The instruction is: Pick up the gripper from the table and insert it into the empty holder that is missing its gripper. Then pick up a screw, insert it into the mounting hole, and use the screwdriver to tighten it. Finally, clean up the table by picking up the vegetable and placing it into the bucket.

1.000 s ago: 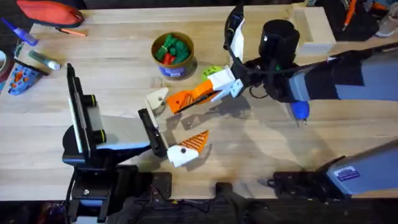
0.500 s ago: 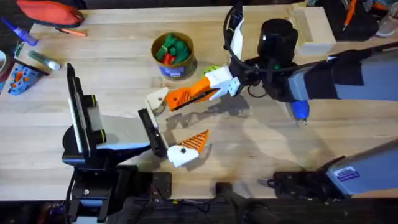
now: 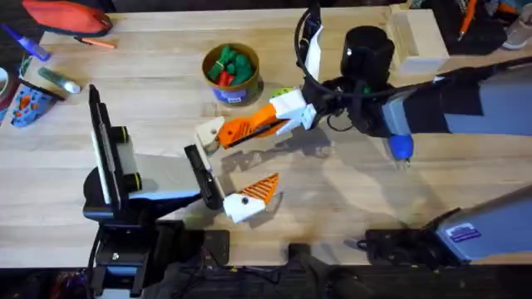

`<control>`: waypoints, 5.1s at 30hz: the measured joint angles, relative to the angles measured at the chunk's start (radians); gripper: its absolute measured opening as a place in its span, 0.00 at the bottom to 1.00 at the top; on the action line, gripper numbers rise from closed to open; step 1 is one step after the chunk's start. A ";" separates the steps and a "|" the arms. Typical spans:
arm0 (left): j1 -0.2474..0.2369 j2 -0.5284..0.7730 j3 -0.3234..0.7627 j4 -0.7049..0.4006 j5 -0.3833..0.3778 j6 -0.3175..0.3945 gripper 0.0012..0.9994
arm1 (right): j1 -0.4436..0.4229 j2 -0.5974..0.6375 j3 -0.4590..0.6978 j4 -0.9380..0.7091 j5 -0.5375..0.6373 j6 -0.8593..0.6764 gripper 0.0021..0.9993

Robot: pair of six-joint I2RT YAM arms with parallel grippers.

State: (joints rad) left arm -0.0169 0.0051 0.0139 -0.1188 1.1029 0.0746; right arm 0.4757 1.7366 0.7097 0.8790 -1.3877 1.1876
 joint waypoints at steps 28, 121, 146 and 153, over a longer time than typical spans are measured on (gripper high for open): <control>0.010 0.000 0.000 0.003 -0.026 -0.006 0.99 | 0.087 0.057 0.069 0.034 0.123 0.047 0.01; 0.006 0.000 0.000 -0.001 0.001 0.007 0.99 | -0.193 -0.202 0.073 -0.251 0.079 -0.102 0.98; 0.006 0.000 0.000 -0.001 0.001 0.007 0.99 | -0.323 -0.288 0.722 -1.757 0.864 -1.057 0.99; 0.006 0.000 0.000 -0.001 0.001 0.007 0.99 | -0.123 -0.288 0.857 -1.998 1.353 -1.230 0.99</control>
State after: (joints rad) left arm -0.0109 0.0052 0.0143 -0.1196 1.1042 0.0818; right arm 0.3532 1.4490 1.5664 -1.1186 -0.0350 -0.0424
